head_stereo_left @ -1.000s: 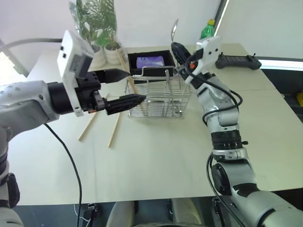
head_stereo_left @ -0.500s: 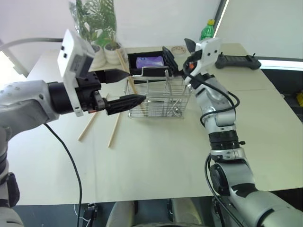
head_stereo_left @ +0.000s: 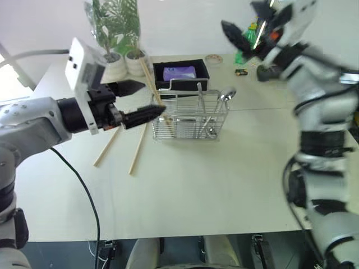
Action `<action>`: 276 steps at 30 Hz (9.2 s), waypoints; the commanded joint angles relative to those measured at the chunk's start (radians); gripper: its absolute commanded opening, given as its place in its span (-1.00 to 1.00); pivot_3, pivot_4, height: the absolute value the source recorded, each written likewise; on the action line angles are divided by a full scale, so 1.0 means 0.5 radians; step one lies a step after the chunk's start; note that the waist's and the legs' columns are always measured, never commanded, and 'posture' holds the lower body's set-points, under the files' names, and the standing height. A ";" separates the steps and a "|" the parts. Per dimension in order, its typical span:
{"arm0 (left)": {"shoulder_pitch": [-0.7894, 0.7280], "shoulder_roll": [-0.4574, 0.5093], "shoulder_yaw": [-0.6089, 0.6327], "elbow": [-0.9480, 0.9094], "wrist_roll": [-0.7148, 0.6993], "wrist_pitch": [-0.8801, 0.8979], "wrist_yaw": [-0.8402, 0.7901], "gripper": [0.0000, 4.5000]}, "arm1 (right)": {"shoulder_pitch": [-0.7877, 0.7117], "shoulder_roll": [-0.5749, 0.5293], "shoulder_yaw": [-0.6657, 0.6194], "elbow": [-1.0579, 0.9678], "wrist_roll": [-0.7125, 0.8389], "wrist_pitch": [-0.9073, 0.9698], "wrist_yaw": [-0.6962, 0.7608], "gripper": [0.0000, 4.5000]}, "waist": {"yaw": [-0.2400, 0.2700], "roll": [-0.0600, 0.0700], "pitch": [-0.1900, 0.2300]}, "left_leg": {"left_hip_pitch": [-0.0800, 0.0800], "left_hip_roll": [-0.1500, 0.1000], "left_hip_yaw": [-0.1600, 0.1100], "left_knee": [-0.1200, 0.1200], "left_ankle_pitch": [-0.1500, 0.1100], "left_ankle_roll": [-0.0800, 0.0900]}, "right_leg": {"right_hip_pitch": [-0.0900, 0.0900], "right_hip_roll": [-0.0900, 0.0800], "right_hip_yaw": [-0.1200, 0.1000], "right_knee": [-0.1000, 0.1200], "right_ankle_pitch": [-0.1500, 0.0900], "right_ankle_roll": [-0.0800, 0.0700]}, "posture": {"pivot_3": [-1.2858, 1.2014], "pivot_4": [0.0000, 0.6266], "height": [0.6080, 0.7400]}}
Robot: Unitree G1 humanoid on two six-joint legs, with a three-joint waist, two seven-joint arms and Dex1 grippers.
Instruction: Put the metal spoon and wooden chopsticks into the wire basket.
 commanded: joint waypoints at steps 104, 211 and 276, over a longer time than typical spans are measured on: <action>-1.271 -1.200 0.304 1.585 1.520 -0.893 -0.341 -0.98 | 1.056 -1.009 -0.266 -1.117 0.846 0.768 0.678 1.00 | 0.053 -0.018 -0.001 | -0.010 -0.009 0.003 0.024 0.000 0.000 | 0.004 -0.017 -0.004 0.001 0.013 0.024 | 0.03 -0.52 0.61; -1.373 -1.133 -0.739 3.201 2.525 0.120 -0.781 -0.99 | 1.423 -0.956 -0.545 -1.363 1.148 0.796 0.179 1.00 | 0.082 -0.017 -0.005 | -0.007 -0.010 0.002 0.025 -0.001 0.001 | 0.009 -0.013 -0.004 0.002 0.012 0.025 | 0.03 -0.52 0.61; -0.446 -0.097 -0.395 0.579 1.288 -0.184 -1.465 0.99 | 1.455 -1.090 -0.446 -0.818 0.695 0.486 0.605 1.00 | 0.039 -0.016 -0.005 | -0.006 -0.007 0.006 0.022 0.000 0.000 | 0.006 -0.011 -0.002 0.000 0.012 0.022 | 0.03 -0.52 0.61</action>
